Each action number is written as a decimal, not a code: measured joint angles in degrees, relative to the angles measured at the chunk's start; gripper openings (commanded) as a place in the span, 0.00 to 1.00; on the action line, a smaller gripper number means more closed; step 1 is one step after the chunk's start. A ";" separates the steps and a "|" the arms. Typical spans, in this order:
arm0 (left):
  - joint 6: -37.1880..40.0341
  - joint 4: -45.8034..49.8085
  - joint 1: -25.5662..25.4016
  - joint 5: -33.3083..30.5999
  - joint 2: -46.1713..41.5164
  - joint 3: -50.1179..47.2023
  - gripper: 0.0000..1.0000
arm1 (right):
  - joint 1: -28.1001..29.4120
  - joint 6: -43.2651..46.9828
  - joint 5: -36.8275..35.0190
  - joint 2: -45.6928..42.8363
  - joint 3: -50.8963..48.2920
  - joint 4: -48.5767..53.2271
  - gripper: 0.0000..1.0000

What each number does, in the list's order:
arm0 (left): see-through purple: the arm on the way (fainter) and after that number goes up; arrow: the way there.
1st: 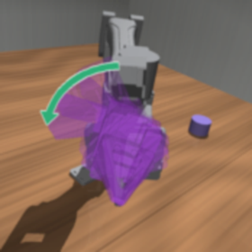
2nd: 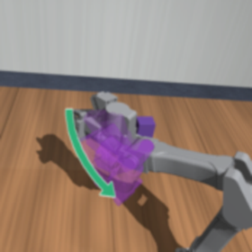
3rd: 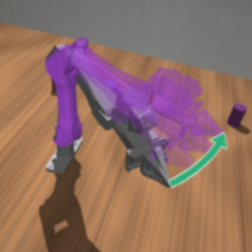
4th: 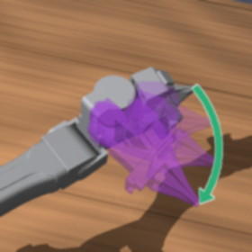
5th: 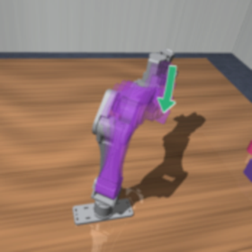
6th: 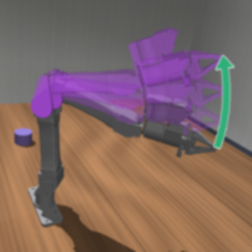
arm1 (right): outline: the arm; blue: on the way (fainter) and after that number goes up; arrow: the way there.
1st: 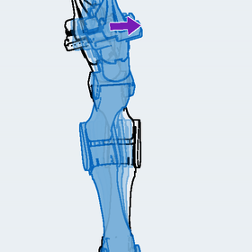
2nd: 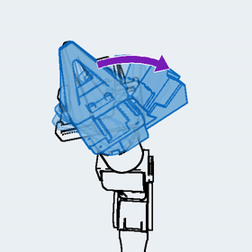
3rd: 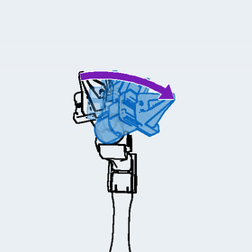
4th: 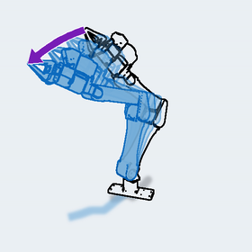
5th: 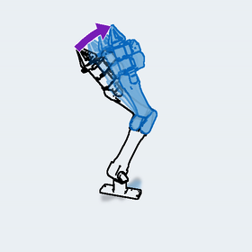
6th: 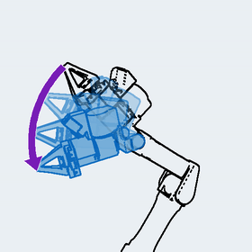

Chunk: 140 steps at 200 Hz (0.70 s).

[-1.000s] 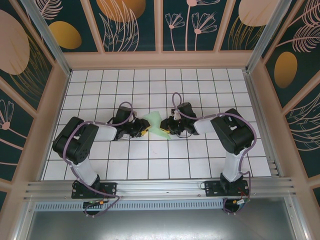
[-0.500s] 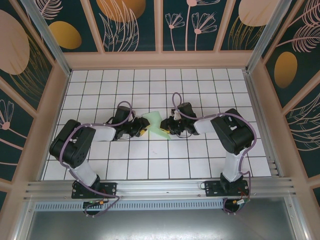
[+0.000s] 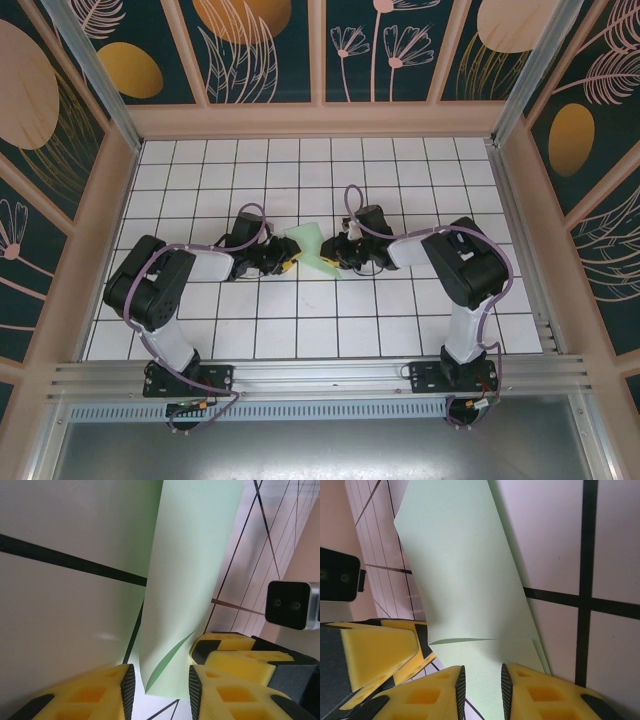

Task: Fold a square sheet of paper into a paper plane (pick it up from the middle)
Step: Fold the wing for the fifth time at the center of the table.

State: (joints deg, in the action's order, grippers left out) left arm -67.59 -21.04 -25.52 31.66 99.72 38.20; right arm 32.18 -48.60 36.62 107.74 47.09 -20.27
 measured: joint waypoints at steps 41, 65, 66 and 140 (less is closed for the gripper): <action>-0.28 -1.95 -0.02 1.29 0.63 0.02 0.29 | -0.13 0.26 0.61 0.00 0.00 -0.33 0.32; -0.81 -3.63 0.00 1.73 0.90 0.02 0.20 | -0.17 1.27 1.33 -0.02 0.00 -0.61 0.39; -0.83 -3.67 0.00 1.75 0.92 0.02 0.20 | -0.17 1.38 1.40 -0.02 0.00 -0.61 0.40; -1.70 -4.66 0.00 1.97 1.70 0.09 0.00 | -0.11 15.21 -3.04 -3.91 2.60 6.12 0.61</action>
State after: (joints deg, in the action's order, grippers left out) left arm -69.30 -25.69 -25.52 33.63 101.43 38.28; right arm 32.08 -33.39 33.58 103.83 49.69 -14.15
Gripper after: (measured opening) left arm 0.068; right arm 0.573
